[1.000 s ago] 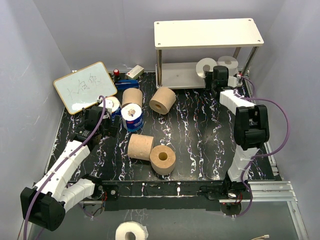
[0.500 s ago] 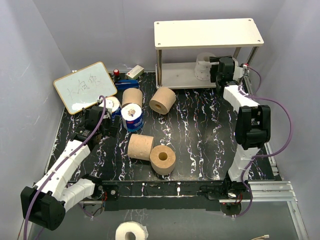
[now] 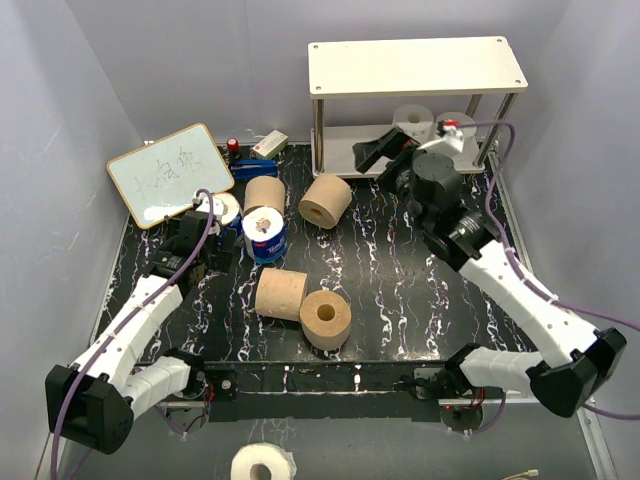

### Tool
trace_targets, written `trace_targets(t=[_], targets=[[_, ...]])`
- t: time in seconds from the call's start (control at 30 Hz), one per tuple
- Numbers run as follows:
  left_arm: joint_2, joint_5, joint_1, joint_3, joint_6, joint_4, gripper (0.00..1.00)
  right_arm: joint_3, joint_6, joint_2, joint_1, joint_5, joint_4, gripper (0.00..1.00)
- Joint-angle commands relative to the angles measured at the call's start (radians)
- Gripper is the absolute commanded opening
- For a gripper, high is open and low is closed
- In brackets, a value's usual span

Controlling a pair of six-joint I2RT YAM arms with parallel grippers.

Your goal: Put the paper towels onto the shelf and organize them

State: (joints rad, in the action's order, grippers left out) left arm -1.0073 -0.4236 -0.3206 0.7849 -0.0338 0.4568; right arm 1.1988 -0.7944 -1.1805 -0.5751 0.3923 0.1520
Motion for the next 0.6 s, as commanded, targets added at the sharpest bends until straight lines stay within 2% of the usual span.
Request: trace_targets(t=[0.0,0.03,0.1,0.33,0.47,0.57], targets=[[-0.017,0.006,0.050,0.034,0.000,0.021,0.98,0.198,0.209,-0.228,-0.056,0.121,0.454,0.98],[-0.018,0.041,0.071,0.047,-0.005,0.042,0.98,0.247,0.211,-0.282,-0.075,0.137,0.539,0.98],[-0.003,0.098,0.117,0.059,-0.011,0.058,0.98,0.321,0.220,-0.360,-0.126,0.168,0.585,0.98],[0.070,0.095,0.300,0.082,0.021,0.078,0.98,0.470,0.281,-0.497,-0.158,0.041,0.426,0.98],[0.021,0.141,0.377,0.135,0.037,0.134,0.98,0.744,0.291,-0.723,-0.158,-0.023,0.533,0.98],[-0.002,0.142,0.415,0.143,0.050,0.150,0.98,0.868,0.274,-0.851,-0.165,-0.087,0.546,0.98]])
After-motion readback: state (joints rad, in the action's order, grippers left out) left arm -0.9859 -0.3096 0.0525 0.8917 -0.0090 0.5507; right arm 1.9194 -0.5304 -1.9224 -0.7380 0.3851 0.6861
